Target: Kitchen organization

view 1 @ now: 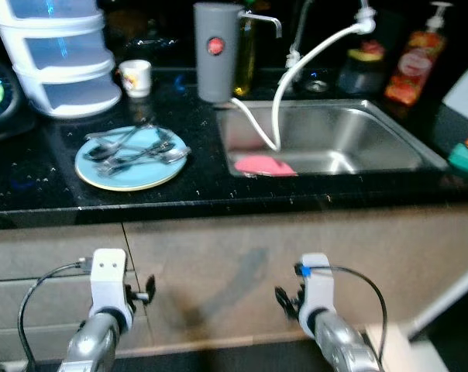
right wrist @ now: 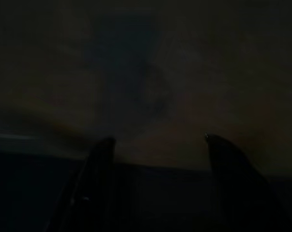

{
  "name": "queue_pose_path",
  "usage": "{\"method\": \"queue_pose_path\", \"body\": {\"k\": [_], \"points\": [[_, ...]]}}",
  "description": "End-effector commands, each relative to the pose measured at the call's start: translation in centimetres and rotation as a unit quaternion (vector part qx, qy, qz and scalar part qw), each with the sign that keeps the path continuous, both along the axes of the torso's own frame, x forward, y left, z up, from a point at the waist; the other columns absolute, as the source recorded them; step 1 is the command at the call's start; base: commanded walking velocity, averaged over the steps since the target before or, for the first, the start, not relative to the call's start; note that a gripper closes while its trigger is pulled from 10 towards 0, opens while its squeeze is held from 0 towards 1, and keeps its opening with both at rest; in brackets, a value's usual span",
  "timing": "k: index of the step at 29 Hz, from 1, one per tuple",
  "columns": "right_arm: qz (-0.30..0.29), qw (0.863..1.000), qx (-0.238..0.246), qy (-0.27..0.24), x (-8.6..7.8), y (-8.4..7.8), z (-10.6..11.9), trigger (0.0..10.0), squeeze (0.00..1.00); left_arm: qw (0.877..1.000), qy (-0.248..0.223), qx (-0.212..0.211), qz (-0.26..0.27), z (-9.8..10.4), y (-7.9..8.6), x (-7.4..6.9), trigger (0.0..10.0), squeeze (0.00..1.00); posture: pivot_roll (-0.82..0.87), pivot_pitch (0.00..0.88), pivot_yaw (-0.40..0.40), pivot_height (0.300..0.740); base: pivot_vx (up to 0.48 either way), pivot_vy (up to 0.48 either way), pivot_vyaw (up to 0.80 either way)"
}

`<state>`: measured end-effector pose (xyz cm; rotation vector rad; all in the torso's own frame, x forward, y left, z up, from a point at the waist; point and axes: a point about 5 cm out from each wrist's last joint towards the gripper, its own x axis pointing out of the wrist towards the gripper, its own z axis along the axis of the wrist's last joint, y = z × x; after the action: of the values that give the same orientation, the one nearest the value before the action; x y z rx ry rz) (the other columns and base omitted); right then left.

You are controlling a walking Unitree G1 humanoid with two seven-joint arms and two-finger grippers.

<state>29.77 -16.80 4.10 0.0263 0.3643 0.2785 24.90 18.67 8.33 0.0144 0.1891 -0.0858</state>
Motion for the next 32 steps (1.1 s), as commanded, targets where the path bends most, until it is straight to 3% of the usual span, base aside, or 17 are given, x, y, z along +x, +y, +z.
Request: {"method": "queue_pose_path", "body": {"k": [1, 2, 4, 5, 7, 9, 10, 12, 15, 18, 21, 23, 24, 26, 29, 31, 32], "points": [[0.089, 0.994, 0.045, 0.032, -2.1, 1.0, -0.8, 10.0, 0.00, 0.998, -0.041, 0.021, -0.039, 1.6, -0.3, -1.7, 10.0, 0.00, -0.01, 0.088, -0.013, 0.740, 0.000, 0.000, 0.00], [0.089, 0.994, 0.045, 0.032, -2.1, 1.0, -0.8, 10.0, 0.00, 0.998, -0.041, 0.021, -0.039, 1.6, -0.3, -1.7, 10.0, 0.00, -0.01, 0.088, -0.013, 0.740, 0.000, 0.000, 0.00], [0.210, 0.975, 0.059, 0.045, -5.0, 0.6, 0.4, 10.0, 0.00, 0.996, -0.073, 0.033, -0.045, 3.6, 0.1, -5.5, 10.0, 0.00, -0.01, 0.095, -0.021, 0.740, 0.000, 0.000, 0.00], [0.210, 0.975, 0.059, 0.045, -5.0, 0.6, 0.4, 10.0, 0.00, 0.996, -0.073, 0.033, -0.045, 3.6, 0.1, -5.5, 10.0, 0.00, -0.01, 0.095, -0.021, 0.740, 0.000, 0.000, 0.00], [0.237, 0.968, 0.063, 0.047, -5.9, 0.1, 1.3, 10.0, 0.00, 0.996, -0.075, 0.035, -0.040, 4.3, 0.2, -6.8, 10.0, 0.00, 0.00, 0.099, -0.026, 0.740, 0.000, 0.000, 0.00], [0.231, 0.966, 0.112, 0.017, -5.5, -0.3, 3.9, 10.0, 0.00, 0.995, -0.085, 0.034, -0.036, 5.5, 0.0, -7.6, 10.0, 0.00, 0.00, 0.099, -0.027, 0.740, 0.000, 0.000, 0.00], [0.231, 0.966, 0.112, 0.017, -5.5, -0.3, 3.9, 10.0, 0.00, 0.995, -0.085, 0.034, -0.036, 5.5, 0.0, -7.6, 10.0, 0.00, 0.00, 0.099, -0.027, 0.740, 0.000, 0.000, 0.00], [0.240, 0.956, 0.167, -0.023, -4.9, -0.2, 7.0, 10.0, 0.00, 0.993, -0.107, 0.037, -0.044, 6.9, -0.4, -7.6, 10.0, 0.00, 0.00, 0.103, -0.035, 0.740, 0.000, 0.000, 0.00], [0.278, 0.918, 0.263, -0.104, -3.4, 0.8, 13.3, 10.0, 0.00, 0.983, -0.171, 0.039, -0.055, 10.4, -1.0, -5.5, 10.0, 0.00, 0.01, 0.107, -0.036, 0.740, 0.000, 0.000, 0.00], [0.297, 0.895, 0.285, -0.171, -2.4, 1.3, 17.0, 10.0, 0.00, 0.972, -0.230, 0.043, -0.036, 13.4, -0.9, -3.4, 10.0, 0.00, 0.01, 0.104, -0.035, 0.740, 0.000, 0.000, 0.00], [0.290, 0.894, 0.285, -0.190, -2.0, 1.4, 17.9, 10.0, 0.00, 0.968, -0.247, 0.045, -0.029, 14.3, -0.8, -2.8, 10.0, 0.00, 0.01, 0.104, -0.035, 0.740, 0.000, 0.000, 0.00], [0.202, 0.913, 0.267, -0.235, 0.5, 1.2, 19.7, 10.0, 0.00, 0.958, -0.284, 0.049, 0.002, 16.4, -0.2, -0.7, 10.0, 0.00, 0.01, 0.098, -0.026, 0.740, 0.000, 0.000, 0.00], [0.202, 0.913, 0.267, -0.235, 0.5, 1.2, 19.7, 10.0, 0.00, 0.958, -0.284, 0.049, 0.002, 16.4, -0.2, -0.7, 10.0, 0.00, 0.01, 0.098, -0.026, 0.740, 0.000, 0.000, 0.00], [0.112, 0.922, 0.252, -0.272, 2.7, 1.0, 21.5, 10.0, 0.00, 0.954, -0.295, 0.035, 0.030, 18.2, 0.4, 1.2, 10.0, 0.00, 0.01, 0.092, -0.019, 0.740, 0.000, 0.000, 0.00], [0.085, 0.929, 0.229, -0.277, 3.5, 1.3, 22.3, 10.0, 0.00, 0.957, -0.280, 0.046, 0.055, 19.1, 1.3, 2.6, 10.0, 0.00, 0.02, 0.090, -0.019, 0.740, 0.000, 0.000, 0.00], [0.075, 0.953, 0.150, -0.254, 4.2, 2.1, 21.9, 10.0, 0.00, 0.958, -0.265, 0.083, 0.077, 19.2, 2.3, 3.5, 10.0, 0.00, 0.01, 0.087, -0.015, 0.740, 0.000, 0.000, 0.00], [0.060, 0.961, 0.122, -0.240, 4.5, 2.4, 21.7, 10.0, 0.00, 0.955, -0.246, 0.123, 0.108, 19.1, 3.1, 3.8, 10.0, 0.00, 0.01, 0.086, -0.008, 0.740, 0.000, 0.000, 0.00]]}}
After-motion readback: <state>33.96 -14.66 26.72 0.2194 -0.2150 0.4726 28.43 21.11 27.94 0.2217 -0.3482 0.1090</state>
